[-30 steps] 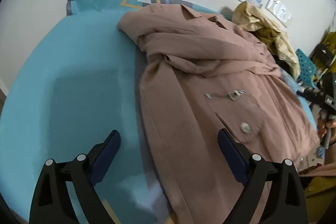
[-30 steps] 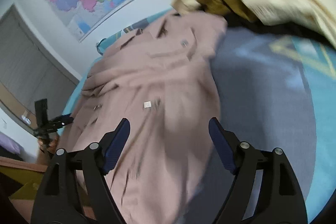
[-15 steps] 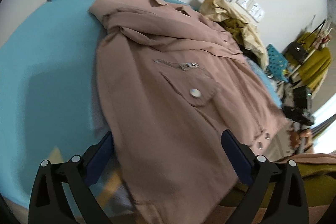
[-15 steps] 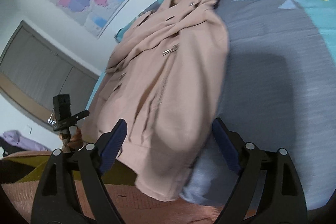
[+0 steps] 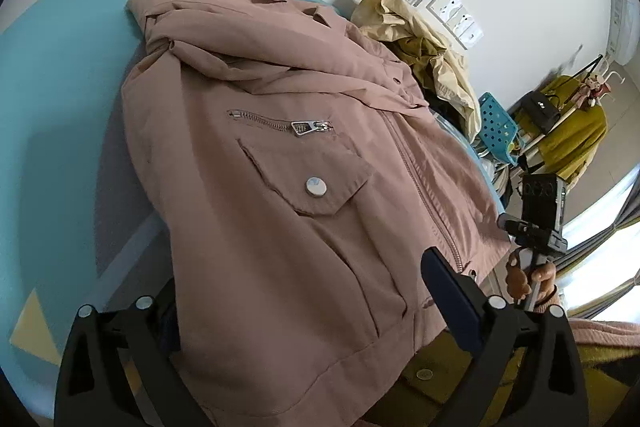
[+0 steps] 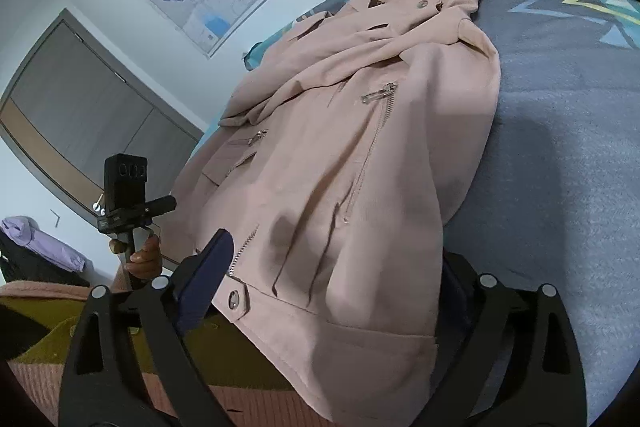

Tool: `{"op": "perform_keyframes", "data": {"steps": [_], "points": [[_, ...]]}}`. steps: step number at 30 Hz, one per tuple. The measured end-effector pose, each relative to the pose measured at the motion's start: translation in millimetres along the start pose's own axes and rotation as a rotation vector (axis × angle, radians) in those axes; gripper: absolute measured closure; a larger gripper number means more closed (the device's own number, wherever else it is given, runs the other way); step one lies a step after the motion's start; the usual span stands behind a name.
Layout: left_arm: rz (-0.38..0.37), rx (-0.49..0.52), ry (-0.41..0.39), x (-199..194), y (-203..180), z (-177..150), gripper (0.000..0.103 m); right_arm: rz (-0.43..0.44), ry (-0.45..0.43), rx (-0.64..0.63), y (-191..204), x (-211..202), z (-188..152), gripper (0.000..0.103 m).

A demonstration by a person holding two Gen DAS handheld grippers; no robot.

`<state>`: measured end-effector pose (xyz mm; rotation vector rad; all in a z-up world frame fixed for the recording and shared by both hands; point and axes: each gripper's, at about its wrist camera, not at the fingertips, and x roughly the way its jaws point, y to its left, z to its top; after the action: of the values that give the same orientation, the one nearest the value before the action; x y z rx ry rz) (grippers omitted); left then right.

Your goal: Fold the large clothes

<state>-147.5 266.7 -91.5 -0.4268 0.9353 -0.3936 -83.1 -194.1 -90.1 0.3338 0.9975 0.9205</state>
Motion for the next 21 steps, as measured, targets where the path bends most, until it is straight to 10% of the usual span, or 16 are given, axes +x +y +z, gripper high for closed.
{"op": "perform_keyframes", "data": {"steps": [4,8,12,14,16,21], "points": [[0.040,-0.019,0.010,-7.7,4.4,-4.9,0.031,0.011,0.024,0.013,-7.0,-12.8,-8.8,0.017],[-0.026,-0.015,0.015,-5.9,5.0,-5.3,0.008,-0.002,0.044,0.000,-3.7,-14.0,-14.9,0.017],[0.016,0.042,0.015,1.2,-7.4,-4.9,0.007,-0.006,0.036,-0.004,1.9,-4.0,-10.8,0.019],[0.043,0.028,-0.001,0.2,-6.9,-5.1,0.025,-0.019,0.030,0.003,2.6,2.5,-9.9,0.035],[0.108,-0.012,-0.002,1.7,-2.6,-4.0,0.075,-0.032,0.028,0.040,-2.8,6.4,-10.7,0.064],[0.173,-0.084,-0.032,-11.1,1.3,-2.3,0.098,0.080,-0.014,0.124,-8.7,-4.1,-10.2,0.093]]}}
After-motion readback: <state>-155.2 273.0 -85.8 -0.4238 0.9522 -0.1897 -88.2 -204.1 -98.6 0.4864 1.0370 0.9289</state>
